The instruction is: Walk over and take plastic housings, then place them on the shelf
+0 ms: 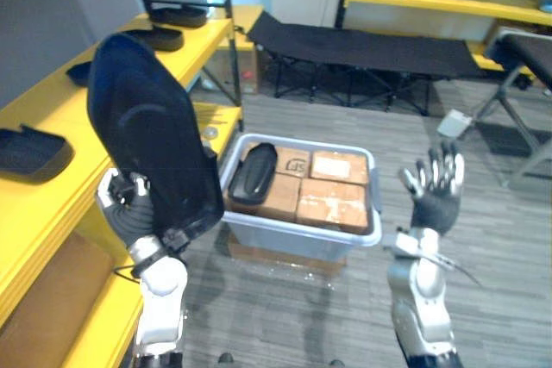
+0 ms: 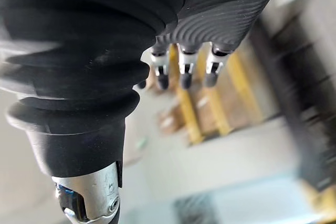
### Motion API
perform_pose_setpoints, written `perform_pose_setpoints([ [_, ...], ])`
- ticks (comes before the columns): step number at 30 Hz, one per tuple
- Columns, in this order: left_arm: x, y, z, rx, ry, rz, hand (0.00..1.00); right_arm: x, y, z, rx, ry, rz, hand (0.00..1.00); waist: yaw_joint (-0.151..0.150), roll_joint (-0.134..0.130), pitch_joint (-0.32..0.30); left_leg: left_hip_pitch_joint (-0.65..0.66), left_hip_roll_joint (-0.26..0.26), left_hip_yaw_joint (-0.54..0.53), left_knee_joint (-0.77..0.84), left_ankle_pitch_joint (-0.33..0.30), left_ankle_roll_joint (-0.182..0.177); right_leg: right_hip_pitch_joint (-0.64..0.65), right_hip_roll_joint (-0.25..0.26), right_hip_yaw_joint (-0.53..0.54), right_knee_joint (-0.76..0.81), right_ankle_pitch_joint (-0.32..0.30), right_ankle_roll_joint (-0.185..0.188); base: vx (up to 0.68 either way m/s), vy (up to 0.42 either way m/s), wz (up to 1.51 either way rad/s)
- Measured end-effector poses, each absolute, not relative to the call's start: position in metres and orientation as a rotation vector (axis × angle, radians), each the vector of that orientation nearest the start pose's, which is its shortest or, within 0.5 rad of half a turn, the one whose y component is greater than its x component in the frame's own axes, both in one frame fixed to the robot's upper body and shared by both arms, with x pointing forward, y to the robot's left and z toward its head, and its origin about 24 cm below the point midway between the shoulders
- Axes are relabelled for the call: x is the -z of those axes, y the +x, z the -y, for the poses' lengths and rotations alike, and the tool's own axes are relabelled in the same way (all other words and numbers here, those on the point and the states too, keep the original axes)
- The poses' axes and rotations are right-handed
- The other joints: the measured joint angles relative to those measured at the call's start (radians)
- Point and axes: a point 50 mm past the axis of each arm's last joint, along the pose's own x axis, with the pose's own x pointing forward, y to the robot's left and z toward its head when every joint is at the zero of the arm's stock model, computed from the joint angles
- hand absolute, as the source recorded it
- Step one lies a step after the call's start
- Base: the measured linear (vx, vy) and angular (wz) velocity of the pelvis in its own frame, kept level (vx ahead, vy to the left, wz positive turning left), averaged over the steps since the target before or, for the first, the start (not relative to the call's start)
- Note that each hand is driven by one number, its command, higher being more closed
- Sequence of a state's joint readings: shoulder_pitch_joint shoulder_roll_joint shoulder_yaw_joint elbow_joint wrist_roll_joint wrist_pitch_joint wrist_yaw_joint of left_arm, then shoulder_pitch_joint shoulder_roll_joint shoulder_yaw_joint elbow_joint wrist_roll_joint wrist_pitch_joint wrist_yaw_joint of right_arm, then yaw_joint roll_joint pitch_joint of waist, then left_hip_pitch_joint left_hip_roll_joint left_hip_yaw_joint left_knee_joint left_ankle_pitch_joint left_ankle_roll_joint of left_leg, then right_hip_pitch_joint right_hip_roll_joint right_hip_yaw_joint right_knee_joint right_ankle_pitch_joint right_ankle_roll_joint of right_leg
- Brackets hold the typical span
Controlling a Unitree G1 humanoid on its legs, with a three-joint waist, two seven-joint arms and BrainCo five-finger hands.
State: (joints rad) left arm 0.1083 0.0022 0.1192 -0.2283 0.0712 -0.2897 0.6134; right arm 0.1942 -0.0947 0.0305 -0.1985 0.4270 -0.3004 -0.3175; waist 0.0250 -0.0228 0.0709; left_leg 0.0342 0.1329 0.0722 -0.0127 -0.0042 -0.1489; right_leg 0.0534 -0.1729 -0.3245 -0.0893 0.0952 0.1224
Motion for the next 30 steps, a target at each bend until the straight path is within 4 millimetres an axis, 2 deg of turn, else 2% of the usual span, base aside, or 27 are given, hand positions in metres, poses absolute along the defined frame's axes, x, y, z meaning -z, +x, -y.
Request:
perform_pose_setpoints([
  [2,-0.094,0.199,-0.205,-0.733,-0.063,0.43,1.0,-0.039,0.197,0.193,0.354,0.42,0.122,0.0,-0.015,0.006,-0.003,0.001,0.001,0.009,0.007,-0.009,0.0,0.0,0.001,0.006,0.0,0.0,0.0,0.02,0.009,-0.1],
  [4,-0.096,0.193,-0.207,-0.734,-0.064,0.445,1.0,-0.026,0.193,0.192,0.325,0.428,0.065,0.0,-0.015,0.008,-0.003,0.0,0.001,0.015,0.011,-0.012,0.001,0.0,0.0,0.008,0.0,0.0,0.0,0.0,0.007,-0.04],
  [6,-0.098,0.187,-0.211,-0.753,-0.081,0.464,1.0,-0.023,0.195,0.19,0.263,0.437,0.064,0.0,-0.009,0.009,-0.004,-0.003,0.001,0.012,0.02,-0.017,0.002,0.004,-0.001,0.005,0.0,-0.001,0.001,-0.01,0.007,0.06],
  [9,-0.106,0.176,-0.227,-0.824,-0.057,0.515,1.0,-0.026,0.208,0.181,0.17,0.431,0.088,0.0,-0.002,0.01,-0.005,-0.025,-0.007,-0.036,0.028,-0.017,0.002,0.019,-0.006,-0.041,0.0,-0.009,0.004,-0.02,0.01,0.42],
  [11,-0.115,0.164,-0.243,-0.922,-0.03,0.571,1.0,-0.029,0.224,0.175,0.122,0.432,0.105,0.0,0.039,0.013,-0.009,-0.059,-0.015,-0.084,0.04,-0.011,0.003,0.023,-0.01,-0.089,0.0,-0.011,0.008,-0.01,0.006,0.58],
  [13,-0.12,0.156,-0.254,-0.982,-0.004,0.599,1.0,-0.032,0.233,0.167,0.08,0.433,0.112,0.0,0.067,0.016,-0.01,-0.073,-0.024,-0.124,0.042,-0.004,0.004,0.04,-0.013,-0.13,0.001,-0.014,0.012,0.02,-0.004,0.74],
  [14,-0.122,0.148,-0.264,-1.038,0.023,0.612,1.0,-0.034,0.24,0.157,0.03,0.422,0.111,0.0,0.103,0.016,-0.014,-0.077,-0.035,-0.165,0.042,0.0,0.005,0.063,-0.017,-0.173,0.006,-0.019,0.019,0.05,-0.013,0.92],
  [15,-0.122,0.142,-0.269,-1.072,0.043,0.614,1.0,-0.036,0.245,0.151,-0.001,0.412,0.114,0.0,0.119,0.016,-0.021,-0.086,-0.042,-0.19,0.044,0.001,0.006,0.075,-0.019,-0.203,0.007,-0.022,0.022,0.04,-0.017,0.82],
  [18,-0.121,0.124,-0.28,-1.156,0.082,0.603,1.0,-0.042,0.253,0.137,-0.062,0.412,0.13,0.0,0.168,0.01,-0.037,-0.112,-0.059,-0.251,0.052,0.004,0.008,0.093,-0.022,-0.274,0.008,-0.024,0.024,0.04,-0.008,0.68],
  [19,-0.118,0.115,-0.285,-1.189,0.099,0.583,1.0,-0.044,0.256,0.131,-0.087,0.406,0.132,0.0,0.193,0.004,-0.038,-0.114,-0.068,-0.275,0.054,0.004,0.009,0.11,-0.025,-0.309,0.008,-0.027,0.028,0.02,-0.003,0.74],
  [21,-0.114,0.103,-0.292,-1.224,0.101,0.555,1.0,-0.043,0.26,0.123,-0.116,0.378,0.123,0.0,0.216,-0.012,-0.049,-0.127,-0.091,-0.317,0.057,0.006,0.011,0.131,-0.035,-0.359,0.008,-0.041,0.041,0.02,0.0,0.71],
  [22,-0.111,0.095,-0.296,-1.255,0.09,0.536,1.0,-0.042,0.262,0.119,-0.131,0.371,0.117,0.0,0.238,-0.016,-0.047,-0.127,-0.098,-0.338,0.059,0.006,0.011,0.143,-0.037,-0.374,0.008,-0.041,0.041,0.02,0.007,0.51],
  [26,-0.106,0.074,-0.304,-1.301,0.082,0.505,1.0,-0.046,0.267,0.104,-0.177,0.319,0.115,0.0,0.275,-0.033,-0.042,-0.14,-0.113,-0.371,0.079,0.003,0.011,0.164,-0.039,-0.415,0.009,-0.055,0.044,0.01,-0.002,0.3],
  [30,-0.107,0.07,-0.303,-1.267,0.102,0.516,1.0,-0.048,0.269,0.1,-0.196,0.306,0.105,0.0,0.277,-0.029,-0.033,-0.13,-0.111,-0.371,0.101,-0.008,0.013,0.161,-0.053,-0.412,0.065,-0.089,0.036,-0.01,0.01,-0.04],
])
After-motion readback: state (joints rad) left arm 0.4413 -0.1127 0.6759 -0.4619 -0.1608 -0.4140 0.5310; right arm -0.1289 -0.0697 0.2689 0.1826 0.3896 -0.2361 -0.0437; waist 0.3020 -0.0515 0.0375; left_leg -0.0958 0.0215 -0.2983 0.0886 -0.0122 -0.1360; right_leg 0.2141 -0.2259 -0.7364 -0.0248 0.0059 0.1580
